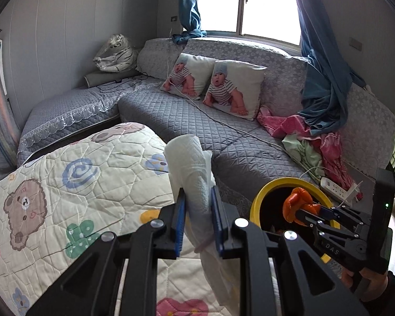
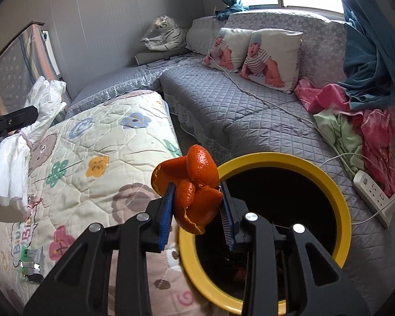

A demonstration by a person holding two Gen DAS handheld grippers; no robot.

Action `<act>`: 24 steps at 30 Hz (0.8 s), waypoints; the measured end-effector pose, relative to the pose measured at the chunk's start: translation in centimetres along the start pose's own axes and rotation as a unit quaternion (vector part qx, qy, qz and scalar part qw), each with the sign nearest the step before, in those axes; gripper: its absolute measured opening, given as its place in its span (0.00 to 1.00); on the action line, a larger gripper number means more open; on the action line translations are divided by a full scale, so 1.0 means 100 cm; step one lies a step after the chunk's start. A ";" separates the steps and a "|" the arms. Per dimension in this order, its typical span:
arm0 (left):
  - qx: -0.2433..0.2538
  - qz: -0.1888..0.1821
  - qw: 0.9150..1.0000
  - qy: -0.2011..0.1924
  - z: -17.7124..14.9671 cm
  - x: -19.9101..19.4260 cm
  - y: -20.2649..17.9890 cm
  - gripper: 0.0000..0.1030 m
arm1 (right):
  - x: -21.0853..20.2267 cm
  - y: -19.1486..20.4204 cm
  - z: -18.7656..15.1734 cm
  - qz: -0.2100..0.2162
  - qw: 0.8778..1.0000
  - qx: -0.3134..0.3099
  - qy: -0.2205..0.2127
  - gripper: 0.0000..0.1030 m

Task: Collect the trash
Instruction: 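Carry the white tissue and orange peel with both grippers over the yellow bin, then open the right gripper dropping the orange peel while the left gripper releases the tissue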

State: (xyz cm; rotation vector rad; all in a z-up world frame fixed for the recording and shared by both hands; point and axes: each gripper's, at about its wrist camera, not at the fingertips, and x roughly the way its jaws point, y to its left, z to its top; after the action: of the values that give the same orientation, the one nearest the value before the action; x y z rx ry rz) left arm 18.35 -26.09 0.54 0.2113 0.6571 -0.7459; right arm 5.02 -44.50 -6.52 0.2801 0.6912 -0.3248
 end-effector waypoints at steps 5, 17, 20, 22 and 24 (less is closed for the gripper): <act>0.022 -0.016 1.000 0.004 0.004 0.015 -0.031 0.17 | 0.004 -0.029 -0.002 -0.033 0.999 0.014 0.002 0.30; 0.069 -0.043 0.997 0.014 0.011 0.049 -0.092 0.17 | 0.011 -0.088 -0.010 -0.085 0.995 0.044 0.011 0.30; 0.074 -0.051 0.996 0.019 0.010 0.057 -0.105 0.17 | 0.015 -0.095 -0.012 -0.091 0.995 0.049 0.015 0.30; 0.076 -0.056 0.995 0.022 0.009 0.061 -0.111 0.17 | 0.017 -0.099 -0.012 -0.092 0.994 0.051 0.018 0.30; 0.079 -0.060 0.995 0.024 0.008 0.065 -0.117 0.17 | 0.019 -0.103 -0.014 -0.094 0.994 0.053 0.021 0.30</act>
State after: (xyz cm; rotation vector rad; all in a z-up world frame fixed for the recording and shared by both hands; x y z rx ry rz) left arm 14.23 -38.57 -2.29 0.3388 0.6612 -0.9116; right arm 1.67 -53.79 -10.26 0.3238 0.7440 -0.5384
